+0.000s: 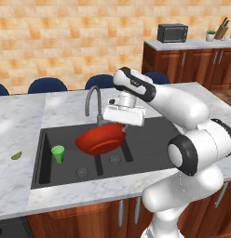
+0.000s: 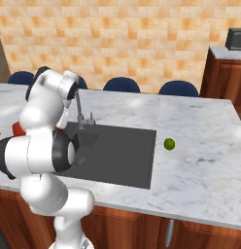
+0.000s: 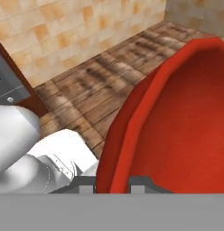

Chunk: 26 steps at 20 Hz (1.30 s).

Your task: Remove the lemon wedge and lime from the sink. Then move the bowl and cup from the counter to the sink for washing.

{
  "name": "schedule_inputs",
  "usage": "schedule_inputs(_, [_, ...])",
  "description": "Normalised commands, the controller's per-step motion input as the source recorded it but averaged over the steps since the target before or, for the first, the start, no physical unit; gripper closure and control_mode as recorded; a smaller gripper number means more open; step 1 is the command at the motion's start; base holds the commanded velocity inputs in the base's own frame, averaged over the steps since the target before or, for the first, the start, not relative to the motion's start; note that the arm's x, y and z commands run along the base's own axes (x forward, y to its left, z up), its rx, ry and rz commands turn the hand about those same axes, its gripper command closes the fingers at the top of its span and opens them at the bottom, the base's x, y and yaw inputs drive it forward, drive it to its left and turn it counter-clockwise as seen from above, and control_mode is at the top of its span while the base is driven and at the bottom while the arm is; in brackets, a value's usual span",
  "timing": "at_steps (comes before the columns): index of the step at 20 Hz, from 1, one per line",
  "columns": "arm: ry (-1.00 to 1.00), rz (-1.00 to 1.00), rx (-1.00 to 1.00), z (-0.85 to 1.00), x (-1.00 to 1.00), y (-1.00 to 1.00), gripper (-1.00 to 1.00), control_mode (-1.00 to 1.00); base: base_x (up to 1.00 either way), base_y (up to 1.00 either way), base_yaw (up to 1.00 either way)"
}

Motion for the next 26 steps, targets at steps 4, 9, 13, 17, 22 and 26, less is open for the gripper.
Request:
schedule_inputs(4, [0.00,-0.04,-0.14,0.00,0.02,0.55,1.00,-1.00,0.00,0.00,0.00])
schedule_inputs(9, [0.02,-0.11,-0.12,0.01,0.00,0.36,1.00,-1.00,0.00,0.00,0.00])
schedule_inputs(13, [0.01,-0.23,-0.06,0.01,0.00,0.22,1.00,-1.00,0.00,0.00,0.00])
schedule_inputs(17, [0.00,-0.33,-0.09,0.00,0.05,0.30,1.00,-1.00,0.00,0.00,0.00])
schedule_inputs(22, [-0.06,-0.22,-0.11,0.00,0.00,0.46,1.00,-1.00,0.00,0.00,0.00])
schedule_inputs(26, [-0.01,-0.14,-0.14,-0.01,0.05,0.40,1.00,-1.00,0.00,0.00,0.00])
